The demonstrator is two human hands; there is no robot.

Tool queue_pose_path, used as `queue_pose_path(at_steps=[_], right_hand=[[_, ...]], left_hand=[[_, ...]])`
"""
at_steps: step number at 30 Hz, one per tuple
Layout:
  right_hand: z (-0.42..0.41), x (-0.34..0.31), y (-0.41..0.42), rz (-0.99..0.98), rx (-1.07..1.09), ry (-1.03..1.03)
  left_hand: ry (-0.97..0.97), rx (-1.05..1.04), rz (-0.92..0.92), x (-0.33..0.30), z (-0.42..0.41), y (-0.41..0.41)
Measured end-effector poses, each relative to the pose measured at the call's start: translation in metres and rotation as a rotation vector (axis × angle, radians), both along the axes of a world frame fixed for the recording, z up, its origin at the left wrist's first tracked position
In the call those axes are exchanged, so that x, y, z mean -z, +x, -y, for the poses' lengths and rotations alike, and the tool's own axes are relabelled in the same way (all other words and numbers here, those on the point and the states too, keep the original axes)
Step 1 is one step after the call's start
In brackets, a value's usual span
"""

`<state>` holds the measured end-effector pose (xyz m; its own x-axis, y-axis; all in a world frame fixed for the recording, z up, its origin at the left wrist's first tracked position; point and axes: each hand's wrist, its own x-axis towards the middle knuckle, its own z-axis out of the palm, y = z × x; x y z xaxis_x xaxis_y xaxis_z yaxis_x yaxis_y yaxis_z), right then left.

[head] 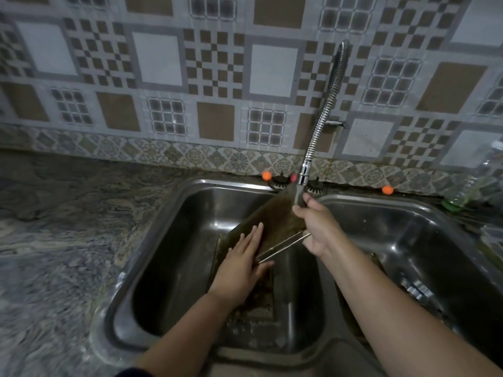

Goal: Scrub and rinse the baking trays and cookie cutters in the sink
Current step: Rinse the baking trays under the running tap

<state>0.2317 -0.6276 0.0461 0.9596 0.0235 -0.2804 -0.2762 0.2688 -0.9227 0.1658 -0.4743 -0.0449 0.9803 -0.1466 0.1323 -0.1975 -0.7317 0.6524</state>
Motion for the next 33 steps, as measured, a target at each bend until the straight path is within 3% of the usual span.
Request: queue_pose_path(at_steps=[4, 6, 8, 10, 13, 14, 18, 21, 24, 28, 33], right_hand=[[-0.031, -0.001, 0.0, -0.04, -0.034, 0.086], [-0.045, -0.001, 0.005, -0.072, -0.088, 0.172], [-0.058, 0.002, 0.006, -0.071, -0.158, 0.21], [-0.067, 0.015, 0.005, 0.019, -0.191, -0.067], [-0.066, 0.048, -0.001, 0.168, -0.184, -0.789], [-0.064, 0.056, -0.004, 0.158, -0.217, -0.884], [-0.045, 0.064, -0.012, 0.202, -0.377, -0.752], [-0.017, 0.056, -0.013, 0.24, -0.448, -0.911], [0.015, 0.044, -0.014, 0.187, -0.407, -1.064], [0.061, 0.014, -0.019, 0.255, -0.283, -1.313], [0.124, -0.034, -0.017, 0.336, -0.249, -1.53]], left_hand=[[0.113, -0.011, 0.337, -0.006, -0.026, -0.008], [0.124, -0.061, 0.419, -0.005, -0.041, -0.01], [0.006, -0.157, 0.443, -0.008, -0.052, -0.009], [-0.267, -0.312, 0.44, -0.014, -0.06, -0.008], [-0.609, -0.513, 0.344, -0.019, -0.07, -0.005], [-0.685, -0.53, 0.303, -0.018, -0.073, -0.003], [-0.951, -0.521, 0.02, 0.001, -0.076, 0.006], [-1.077, -0.494, -0.196, 0.012, -0.06, 0.005], [-1.087, -0.4, -0.327, 0.013, -0.027, 0.003], [-0.987, -0.367, -0.45, 0.007, 0.032, 0.01], [-0.773, -0.256, -0.472, -0.001, 0.098, 0.013]])
